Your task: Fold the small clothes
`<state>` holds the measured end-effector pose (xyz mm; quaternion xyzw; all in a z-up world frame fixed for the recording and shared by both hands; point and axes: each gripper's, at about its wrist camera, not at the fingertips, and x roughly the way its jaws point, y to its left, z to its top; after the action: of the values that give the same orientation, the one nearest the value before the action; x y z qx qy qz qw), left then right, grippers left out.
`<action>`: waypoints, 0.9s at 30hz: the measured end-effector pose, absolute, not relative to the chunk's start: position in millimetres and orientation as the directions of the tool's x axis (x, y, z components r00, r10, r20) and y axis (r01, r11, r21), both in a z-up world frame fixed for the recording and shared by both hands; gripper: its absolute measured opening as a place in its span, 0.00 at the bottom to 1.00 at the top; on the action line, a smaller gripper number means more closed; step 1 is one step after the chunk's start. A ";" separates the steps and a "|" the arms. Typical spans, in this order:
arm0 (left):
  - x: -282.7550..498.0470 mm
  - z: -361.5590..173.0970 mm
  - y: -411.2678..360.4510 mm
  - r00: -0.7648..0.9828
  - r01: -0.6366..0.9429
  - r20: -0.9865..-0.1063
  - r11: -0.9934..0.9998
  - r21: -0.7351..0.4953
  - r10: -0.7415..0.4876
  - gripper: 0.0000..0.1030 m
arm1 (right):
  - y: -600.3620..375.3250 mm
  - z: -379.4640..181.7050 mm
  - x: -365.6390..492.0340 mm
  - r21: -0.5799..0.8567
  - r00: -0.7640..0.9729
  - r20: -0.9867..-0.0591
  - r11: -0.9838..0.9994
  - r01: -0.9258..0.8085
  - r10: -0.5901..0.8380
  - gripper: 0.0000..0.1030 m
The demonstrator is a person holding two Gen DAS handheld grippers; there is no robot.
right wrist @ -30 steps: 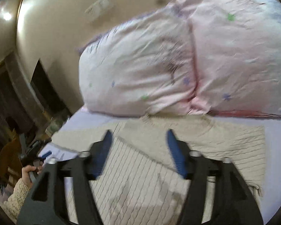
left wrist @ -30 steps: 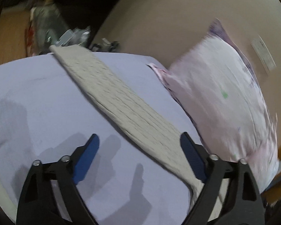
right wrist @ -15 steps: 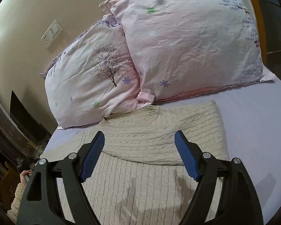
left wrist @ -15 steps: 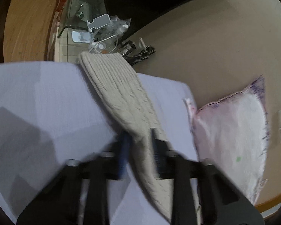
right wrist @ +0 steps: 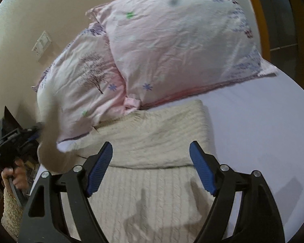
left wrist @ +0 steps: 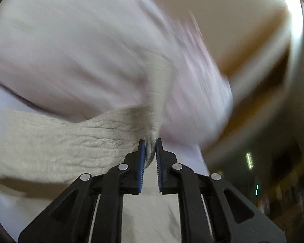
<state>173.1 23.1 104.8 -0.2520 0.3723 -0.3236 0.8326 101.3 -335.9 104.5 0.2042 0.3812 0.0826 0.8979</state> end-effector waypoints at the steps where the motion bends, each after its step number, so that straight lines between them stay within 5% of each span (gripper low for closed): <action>1: 173.6 96.2 2.7 0.452 0.371 -0.487 0.654 -0.659 -0.747 0.09 | -339.1 103.4 98.1 0.428 0.689 -0.659 0.904 0.014 0.302 0.76; 4: 159.4 74.3 -17.7 0.363 0.399 -0.557 0.665 -0.632 -0.747 0.09 | -354.0 106.7 76.2 0.434 0.677 -0.664 0.901 0.002 0.318 0.76; 10: 78.8 86.2 79.3 0.467 0.399 -0.558 0.727 -0.558 -0.685 0.09 | -385.9 104.5 13.9 0.548 0.588 -0.640 0.830 -0.101 0.495 0.83; 15: -15.8 73.3 162.3 0.477 0.335 -0.572 0.740 -0.584 -0.667 0.47 | -404.0 87.8 -45.7 0.701 0.442 -0.605 0.706 -0.100 0.663 0.83; 20: -81.7 32.9 194.9 0.438 0.242 -0.585 0.716 -0.654 -0.683 0.69 | -416.0 55.1 -88.0 0.711 0.298 -0.679 0.702 0.040 0.671 0.83; 24: -91.5 -1.6 190.4 0.391 0.195 -0.571 0.672 -0.715 -0.721 0.73 | -417.6 14.4 -87.6 0.796 0.259 -0.603 0.590 0.136 0.754 0.78; 27: -83.8 -24.4 176.6 0.362 0.151 -0.563 0.642 -0.752 -0.743 0.72 | -405.6 -10.7 -78.6 0.854 0.243 -0.520 0.496 0.156 0.819 0.62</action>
<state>-83.8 176.6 -24.4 -0.3063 0.4837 -0.2916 0.7663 -78.6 -405.6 -10.7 0.4343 0.5613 0.2516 0.6580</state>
